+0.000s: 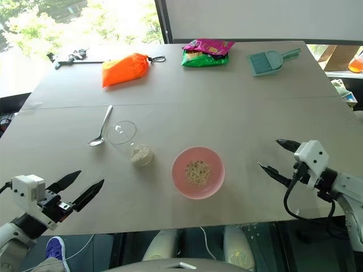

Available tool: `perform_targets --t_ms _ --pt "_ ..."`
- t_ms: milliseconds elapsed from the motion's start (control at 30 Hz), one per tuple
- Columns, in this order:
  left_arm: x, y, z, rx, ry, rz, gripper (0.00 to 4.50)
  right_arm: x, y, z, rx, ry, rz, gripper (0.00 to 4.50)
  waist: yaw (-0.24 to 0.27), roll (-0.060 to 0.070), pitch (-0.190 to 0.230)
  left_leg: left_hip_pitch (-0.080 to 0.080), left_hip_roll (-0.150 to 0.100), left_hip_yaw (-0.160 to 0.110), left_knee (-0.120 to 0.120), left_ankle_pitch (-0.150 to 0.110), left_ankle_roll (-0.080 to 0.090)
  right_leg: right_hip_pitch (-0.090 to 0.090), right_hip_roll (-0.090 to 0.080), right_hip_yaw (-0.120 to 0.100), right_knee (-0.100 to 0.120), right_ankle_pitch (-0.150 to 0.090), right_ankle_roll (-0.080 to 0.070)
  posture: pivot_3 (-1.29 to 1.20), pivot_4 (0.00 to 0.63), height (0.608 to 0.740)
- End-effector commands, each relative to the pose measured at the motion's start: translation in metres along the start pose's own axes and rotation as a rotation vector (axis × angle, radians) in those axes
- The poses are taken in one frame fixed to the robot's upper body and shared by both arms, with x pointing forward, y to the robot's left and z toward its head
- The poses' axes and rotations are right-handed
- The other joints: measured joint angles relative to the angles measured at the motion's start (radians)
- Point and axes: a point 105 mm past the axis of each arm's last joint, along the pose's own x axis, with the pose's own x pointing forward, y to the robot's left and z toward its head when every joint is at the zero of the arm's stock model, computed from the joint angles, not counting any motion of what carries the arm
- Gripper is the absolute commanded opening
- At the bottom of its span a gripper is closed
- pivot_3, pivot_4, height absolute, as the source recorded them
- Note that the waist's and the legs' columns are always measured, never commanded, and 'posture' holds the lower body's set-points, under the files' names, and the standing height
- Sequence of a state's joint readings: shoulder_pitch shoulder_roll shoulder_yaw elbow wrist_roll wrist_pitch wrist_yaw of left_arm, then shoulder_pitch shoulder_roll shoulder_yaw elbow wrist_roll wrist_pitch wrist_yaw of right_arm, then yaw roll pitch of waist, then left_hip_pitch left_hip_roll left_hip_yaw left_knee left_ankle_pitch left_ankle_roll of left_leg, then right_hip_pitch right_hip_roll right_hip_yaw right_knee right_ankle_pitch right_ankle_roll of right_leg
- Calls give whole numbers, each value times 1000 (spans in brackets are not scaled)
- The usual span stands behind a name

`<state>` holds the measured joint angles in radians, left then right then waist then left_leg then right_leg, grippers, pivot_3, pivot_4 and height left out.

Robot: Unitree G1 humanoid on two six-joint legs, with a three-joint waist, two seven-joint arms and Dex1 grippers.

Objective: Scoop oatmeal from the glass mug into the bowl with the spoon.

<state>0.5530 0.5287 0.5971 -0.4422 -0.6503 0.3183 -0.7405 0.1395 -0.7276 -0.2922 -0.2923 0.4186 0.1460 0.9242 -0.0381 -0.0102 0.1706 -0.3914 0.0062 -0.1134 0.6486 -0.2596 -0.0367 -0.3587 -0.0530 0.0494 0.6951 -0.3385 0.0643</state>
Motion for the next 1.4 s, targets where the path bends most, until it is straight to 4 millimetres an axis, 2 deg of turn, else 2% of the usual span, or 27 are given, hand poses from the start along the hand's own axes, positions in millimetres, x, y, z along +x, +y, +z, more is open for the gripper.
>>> perform_targets --t_ms 33,133,300,433,533,700,767,967,1100,1400 --pt "1 6 11 7 -50 32 4461 0 -5 21 -48 -69 -8 4500 0 0 0 0 0 0 0 0 0 0 0 0 0 0 0 0 150 740" --pt "10 14 20 -33 -105 73 4461 11 -5 37 -54 -127 6 4500 0 1 0 0 0 0 0 0 0 0 0 0 1 0 0 0 150 740" --pt "18 19 28 -56 -140 102 4461 19 -7 44 -74 -136 -23 4500 0 0 0 0 0 -1 1 0 0 1 0 -2 0 0 0 0 150 740" --pt "28 28 45 -62 -185 172 4461 25 -12 57 -53 -197 -23 4500 1 0 0 -1 0 -3 1 0 0 1 0 -3 0 0 0 0 150 740" --pt "35 39 59 -91 -210 222 4461 25 -6 82 8 -296 128 4500 0 0 0 0 0 -3 1 0 0 1 0 -3 1 0 0 0 150 740" --pt "60 59 73 -85 -21 317 4461 18 3 123 -45 -428 349 4500 0 1 1 0 0 -6 1 0 0 1 1 -5 1 0 0 0 150 740" --pt "69 64 82 -74 18 337 4461 14 5 132 -60 -454 409 4500 1 0 1 -1 -1 -6 2 0 0 1 0 -5 1 0 0 0 150 740" --pt "98 71 107 -36 57 372 4461 7 4 143 -62 -524 468 4500 -1 -1 1 -5 -1 -7 2 0 0 -1 0 -6 0 0 0 0 150 740" --pt "113 74 103 11 194 405 4461 4 4 146 -71 -551 475 4500 -3 -1 2 -5 -1 -7 2 0 0 -2 0 -6 1 0 0 0 150 740" --pt "137 86 101 -16 311 467 4461 -5 -1 158 -58 -655 431 4500 -3 -2 2 -6 -2 -7 3 2 -3 -3 0 -7 1 0 0 0 150 740"
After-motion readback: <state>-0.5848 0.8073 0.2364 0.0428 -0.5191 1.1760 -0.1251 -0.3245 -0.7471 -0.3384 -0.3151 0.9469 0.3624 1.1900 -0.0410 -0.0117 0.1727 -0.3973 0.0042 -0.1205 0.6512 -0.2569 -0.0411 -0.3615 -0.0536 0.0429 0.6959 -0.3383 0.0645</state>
